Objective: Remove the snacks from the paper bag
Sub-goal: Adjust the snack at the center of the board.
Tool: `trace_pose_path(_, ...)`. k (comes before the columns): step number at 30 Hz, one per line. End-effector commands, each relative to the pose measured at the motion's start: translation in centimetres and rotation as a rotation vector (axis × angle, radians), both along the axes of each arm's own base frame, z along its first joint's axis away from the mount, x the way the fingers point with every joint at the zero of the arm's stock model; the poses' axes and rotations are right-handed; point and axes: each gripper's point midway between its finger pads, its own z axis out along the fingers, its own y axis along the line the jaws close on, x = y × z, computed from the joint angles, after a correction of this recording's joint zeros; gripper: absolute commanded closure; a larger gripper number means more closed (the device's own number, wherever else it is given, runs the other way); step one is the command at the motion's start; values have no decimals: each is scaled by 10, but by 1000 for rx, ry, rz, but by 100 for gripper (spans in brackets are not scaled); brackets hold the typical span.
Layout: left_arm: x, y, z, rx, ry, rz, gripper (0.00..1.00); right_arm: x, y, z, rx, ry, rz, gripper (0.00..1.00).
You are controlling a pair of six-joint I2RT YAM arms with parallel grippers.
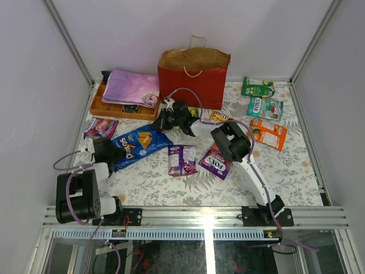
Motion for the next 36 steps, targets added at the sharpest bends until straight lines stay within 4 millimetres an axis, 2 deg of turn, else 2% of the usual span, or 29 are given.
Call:
trace_pose_path(1, -9, 18, -17, -15, 30, 47, 92, 40, -18, 9, -22, -52, -86, 99)
trace_pose_path(5, -22, 7, -23, -69, 56, 35, 91, 56, -33, 7, -52, -60, -130, 96)
trace_pose_path(8, -30, 5, -20, -79, 71, 38, 90, 63, -41, 9, -66, -70, -152, 96)
trace_pose_path(10, -36, 5, -13, -70, 74, 42, 90, 66, -41, 17, -62, -84, -152, 95)
trace_pose_path(13, -36, 6, 11, -53, 4, 44, 86, 69, -37, 40, -40, -118, -140, 93)
trace_pose_path(16, -24, 2, 56, -28, -146, 9, 78, 68, -32, 74, 6, -165, -111, 85)
trace_pose_path(18, -16, -2, 93, -4, -246, -27, 68, 65, -28, 104, 49, -202, -84, 76)
trace_pose_path(20, -8, -8, 131, 22, -329, -81, 49, 57, -27, 133, 85, -238, -52, 62)
trace_pose_path(22, -2, -16, 157, 45, -370, -155, 26, 48, -30, 165, 117, -281, -32, 48)
trace_pose_path(24, 4, -25, 172, 63, -355, -248, 9, 37, -37, 194, 144, -322, -23, 35)
trace_pose_path(26, 12, -38, 180, 56, -326, -367, 1, 25, -46, 216, 152, -355, -27, 19)
trace_pose_path(29, 21, -58, 189, 62, -259, -530, 0, 8, -70, 243, 136, -405, -74, 8)
trace_pose_path(31, 26, -73, 199, 109, -233, -613, 0, -4, -95, 239, 90, -413, -134, 0)
trace_pose_path(33, 30, -82, 218, 183, -254, -648, 0, -10, -123, 237, 38, -415, -226, 1)
trace_pose_path(34, 33, -88, 228, 216, -274, -658, 0, -18, -139, 245, 26, -428, -270, 1)
trace_pose_path(36, 38, -99, 242, 290, -306, -665, 0, -32, -169, 233, -28, -418, -349, 1)
